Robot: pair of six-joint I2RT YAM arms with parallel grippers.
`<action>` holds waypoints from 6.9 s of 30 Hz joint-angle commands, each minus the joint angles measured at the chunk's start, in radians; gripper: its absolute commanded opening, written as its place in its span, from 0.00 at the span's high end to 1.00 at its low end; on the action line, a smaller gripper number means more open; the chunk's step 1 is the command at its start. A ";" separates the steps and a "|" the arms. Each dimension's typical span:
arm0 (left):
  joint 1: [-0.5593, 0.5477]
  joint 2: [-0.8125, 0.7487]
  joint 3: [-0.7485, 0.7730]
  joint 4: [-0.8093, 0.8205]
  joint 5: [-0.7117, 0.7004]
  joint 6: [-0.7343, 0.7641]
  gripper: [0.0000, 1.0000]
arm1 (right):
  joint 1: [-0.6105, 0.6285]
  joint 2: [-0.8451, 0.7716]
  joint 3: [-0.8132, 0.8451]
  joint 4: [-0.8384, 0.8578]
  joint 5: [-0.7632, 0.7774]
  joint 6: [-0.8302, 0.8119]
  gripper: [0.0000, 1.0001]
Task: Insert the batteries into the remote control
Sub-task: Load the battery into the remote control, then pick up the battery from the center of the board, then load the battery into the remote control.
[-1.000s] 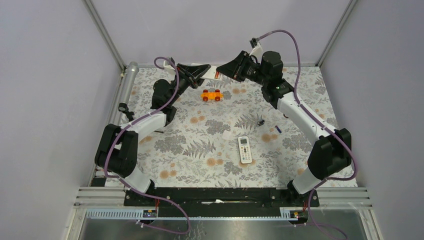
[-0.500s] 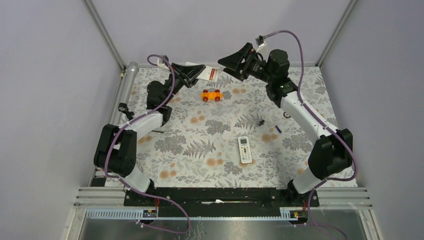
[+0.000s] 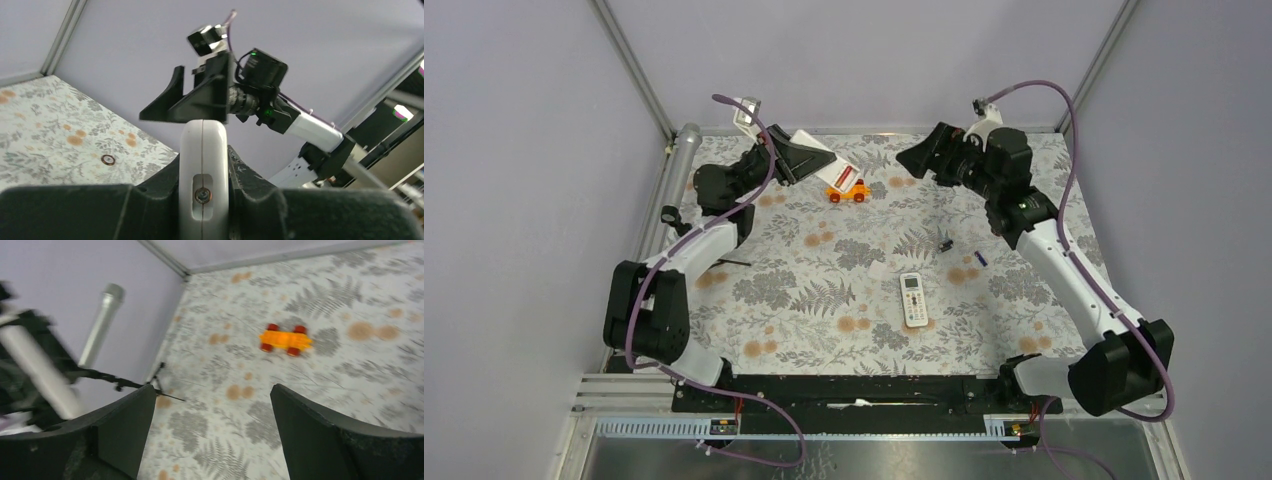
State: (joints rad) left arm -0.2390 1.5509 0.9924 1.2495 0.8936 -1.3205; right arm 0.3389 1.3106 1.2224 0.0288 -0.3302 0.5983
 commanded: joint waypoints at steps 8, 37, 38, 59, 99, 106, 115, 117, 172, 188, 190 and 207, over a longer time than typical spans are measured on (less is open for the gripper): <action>0.003 -0.093 0.035 0.049 0.175 0.200 1.00 | -0.006 -0.010 -0.058 -0.201 0.246 -0.234 0.09; 0.004 -0.160 0.069 -0.096 0.175 0.250 1.00 | -0.143 0.422 0.126 -0.727 0.469 -0.216 0.30; 0.003 -0.163 0.069 -0.110 0.171 0.260 1.00 | -0.152 0.428 0.119 -0.730 0.469 -0.217 0.29; 0.021 -0.150 0.095 -0.205 0.140 0.310 1.00 | -0.269 0.547 0.029 -0.771 0.416 -0.240 0.30; 0.041 -0.132 0.118 -0.196 0.126 0.286 1.00 | -0.282 0.618 0.031 -0.688 0.406 -0.474 0.55; 0.042 -0.113 0.126 -0.175 0.127 0.266 1.00 | -0.253 0.611 0.012 -0.635 0.413 -0.466 0.55; 0.043 -0.108 0.132 -0.165 0.119 0.260 1.00 | -0.242 0.621 0.000 -0.603 0.379 -0.429 0.71; 0.043 -0.109 0.130 -0.165 0.117 0.260 1.00 | -0.243 0.628 -0.007 -0.608 0.385 -0.415 0.76; -0.115 -0.025 0.096 -0.459 -0.226 0.276 1.00 | 0.130 -0.264 -0.306 0.282 -0.106 -0.529 0.84; -0.120 0.006 0.090 -0.412 -0.284 0.223 1.00 | 0.149 -0.109 -0.053 0.002 0.061 -0.308 0.96; -0.124 0.008 0.109 -0.493 -0.359 0.184 1.00 | 0.149 -0.032 0.116 -0.185 0.118 -0.145 0.96; -0.139 0.050 0.171 -0.738 -0.432 0.162 1.00 | 0.123 0.267 0.394 -0.569 -0.132 0.372 0.99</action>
State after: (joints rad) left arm -0.3679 1.5951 1.1255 0.4561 0.4660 -1.1610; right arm 0.4664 1.5642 1.6279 -0.5083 -0.3504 0.8810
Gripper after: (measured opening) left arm 0.221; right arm 0.196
